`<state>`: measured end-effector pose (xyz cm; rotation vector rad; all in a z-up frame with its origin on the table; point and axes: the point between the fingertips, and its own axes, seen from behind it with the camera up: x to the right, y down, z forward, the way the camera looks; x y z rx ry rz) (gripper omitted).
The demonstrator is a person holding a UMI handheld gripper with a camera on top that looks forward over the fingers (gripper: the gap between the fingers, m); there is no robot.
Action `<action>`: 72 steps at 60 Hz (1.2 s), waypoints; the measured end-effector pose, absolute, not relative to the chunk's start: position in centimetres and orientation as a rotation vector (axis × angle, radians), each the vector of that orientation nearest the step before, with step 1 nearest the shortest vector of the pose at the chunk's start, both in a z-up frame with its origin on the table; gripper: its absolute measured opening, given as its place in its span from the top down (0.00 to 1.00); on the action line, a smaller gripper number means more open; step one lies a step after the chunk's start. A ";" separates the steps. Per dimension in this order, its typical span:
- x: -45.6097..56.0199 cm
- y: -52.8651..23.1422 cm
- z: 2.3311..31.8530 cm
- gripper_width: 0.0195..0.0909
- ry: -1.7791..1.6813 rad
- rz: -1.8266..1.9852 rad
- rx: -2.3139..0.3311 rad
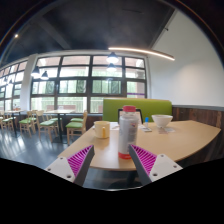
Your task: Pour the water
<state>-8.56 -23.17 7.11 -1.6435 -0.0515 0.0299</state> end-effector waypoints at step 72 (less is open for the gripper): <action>1.1 -2.8 18.5 0.77 -0.367 -0.572 -1.404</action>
